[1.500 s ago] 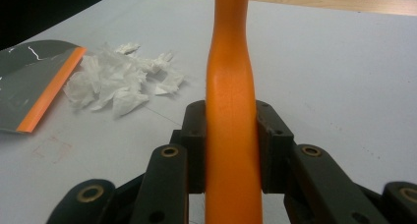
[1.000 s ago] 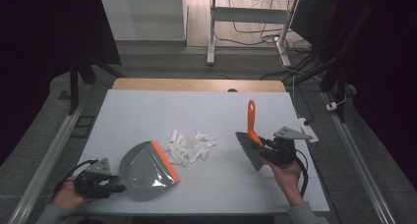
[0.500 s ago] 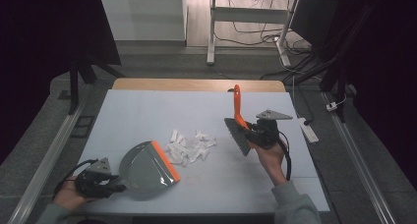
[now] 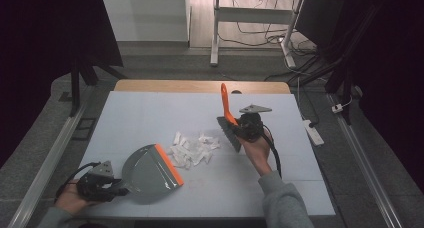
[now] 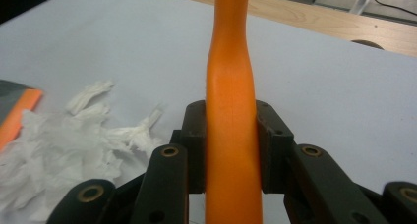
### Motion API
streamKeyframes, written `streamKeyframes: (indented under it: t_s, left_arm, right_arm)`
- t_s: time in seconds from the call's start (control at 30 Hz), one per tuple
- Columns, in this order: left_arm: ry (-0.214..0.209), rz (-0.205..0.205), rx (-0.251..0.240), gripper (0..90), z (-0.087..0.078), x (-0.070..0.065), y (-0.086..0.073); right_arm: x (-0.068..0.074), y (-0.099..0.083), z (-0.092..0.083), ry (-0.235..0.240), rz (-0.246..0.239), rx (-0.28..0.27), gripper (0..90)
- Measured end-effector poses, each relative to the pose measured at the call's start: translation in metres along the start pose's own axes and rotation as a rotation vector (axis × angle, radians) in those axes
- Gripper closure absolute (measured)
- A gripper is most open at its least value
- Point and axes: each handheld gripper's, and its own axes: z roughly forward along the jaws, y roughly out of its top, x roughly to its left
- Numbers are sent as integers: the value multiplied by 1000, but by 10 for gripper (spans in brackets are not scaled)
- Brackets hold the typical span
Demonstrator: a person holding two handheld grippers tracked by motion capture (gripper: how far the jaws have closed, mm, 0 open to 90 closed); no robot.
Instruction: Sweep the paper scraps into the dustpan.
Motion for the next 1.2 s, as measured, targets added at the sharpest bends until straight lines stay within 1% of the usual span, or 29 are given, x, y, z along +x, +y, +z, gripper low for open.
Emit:
streamKeyframes:
  t_s: [0.27,0.4,0.5,0.67,0.9,1.2]
  left_arm:
    - [-4,0,1,617,0,0,0]
    - [-7,3,5,617,0,0,0]
    - [-9,3,-1,618,0,0,0]
    - [-11,0,2,617,0,0,0]
    - [-11,-3,3,618,1,0,-1]
    - [-8,2,7,618,2,0,0]
  right_arm:
    - [5,2,15,6,2,14,707]
    - [6,2,18,10,7,16,707]
    - [7,2,19,13,12,10,707]
    - [9,3,22,14,4,15,707]
    - [15,5,29,42,16,15,708]
    - [27,10,40,57,2,31,708]
